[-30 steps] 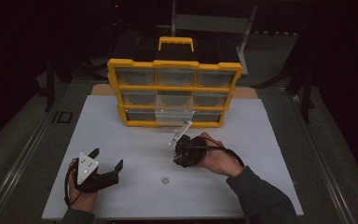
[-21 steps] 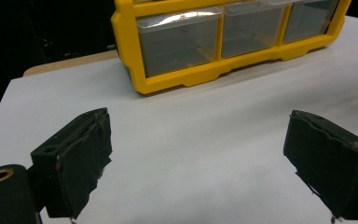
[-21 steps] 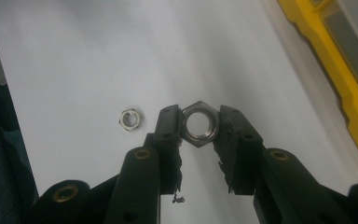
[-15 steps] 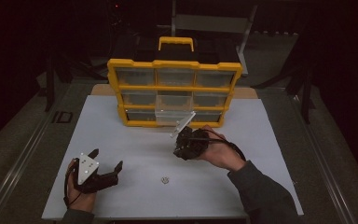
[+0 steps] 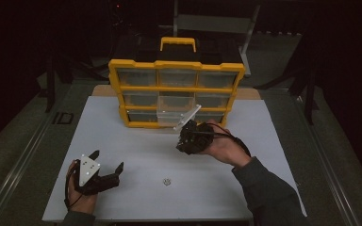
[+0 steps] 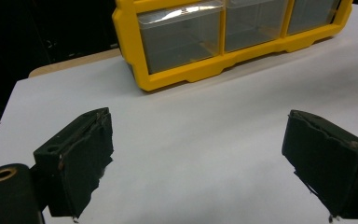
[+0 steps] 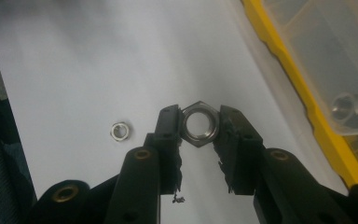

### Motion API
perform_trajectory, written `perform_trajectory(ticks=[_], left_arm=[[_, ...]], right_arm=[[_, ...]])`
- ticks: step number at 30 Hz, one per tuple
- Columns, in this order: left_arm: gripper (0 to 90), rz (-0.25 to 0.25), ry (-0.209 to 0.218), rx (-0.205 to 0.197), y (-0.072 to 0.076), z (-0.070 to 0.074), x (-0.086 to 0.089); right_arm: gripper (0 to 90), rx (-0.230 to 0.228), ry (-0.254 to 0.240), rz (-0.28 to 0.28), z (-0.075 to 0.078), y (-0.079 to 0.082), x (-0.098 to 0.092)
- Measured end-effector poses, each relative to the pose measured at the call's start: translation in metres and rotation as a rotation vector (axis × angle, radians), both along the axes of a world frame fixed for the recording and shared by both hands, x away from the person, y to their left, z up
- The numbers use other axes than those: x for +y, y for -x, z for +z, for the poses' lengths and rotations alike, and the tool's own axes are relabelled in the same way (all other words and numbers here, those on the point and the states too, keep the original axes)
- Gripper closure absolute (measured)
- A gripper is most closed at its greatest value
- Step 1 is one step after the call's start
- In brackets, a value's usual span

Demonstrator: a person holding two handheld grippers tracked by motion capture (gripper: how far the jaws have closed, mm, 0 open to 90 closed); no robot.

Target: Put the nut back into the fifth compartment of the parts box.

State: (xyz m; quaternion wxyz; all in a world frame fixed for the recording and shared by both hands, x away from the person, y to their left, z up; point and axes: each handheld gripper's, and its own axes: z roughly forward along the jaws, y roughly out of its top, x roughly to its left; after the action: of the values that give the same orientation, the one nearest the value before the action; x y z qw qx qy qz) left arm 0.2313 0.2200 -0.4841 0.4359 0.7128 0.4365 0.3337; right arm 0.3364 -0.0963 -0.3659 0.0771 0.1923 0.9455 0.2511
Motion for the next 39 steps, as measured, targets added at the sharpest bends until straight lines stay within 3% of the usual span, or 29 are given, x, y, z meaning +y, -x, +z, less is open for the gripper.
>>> perform_trajectory(ticks=[39], left_arm=[[6.7,-0.009,-0.001,0.010,-0.001,-0.001,0.000]], right_arm=[[70.1,-0.036,-0.014,-0.047,0.035,-0.022,-0.004]])
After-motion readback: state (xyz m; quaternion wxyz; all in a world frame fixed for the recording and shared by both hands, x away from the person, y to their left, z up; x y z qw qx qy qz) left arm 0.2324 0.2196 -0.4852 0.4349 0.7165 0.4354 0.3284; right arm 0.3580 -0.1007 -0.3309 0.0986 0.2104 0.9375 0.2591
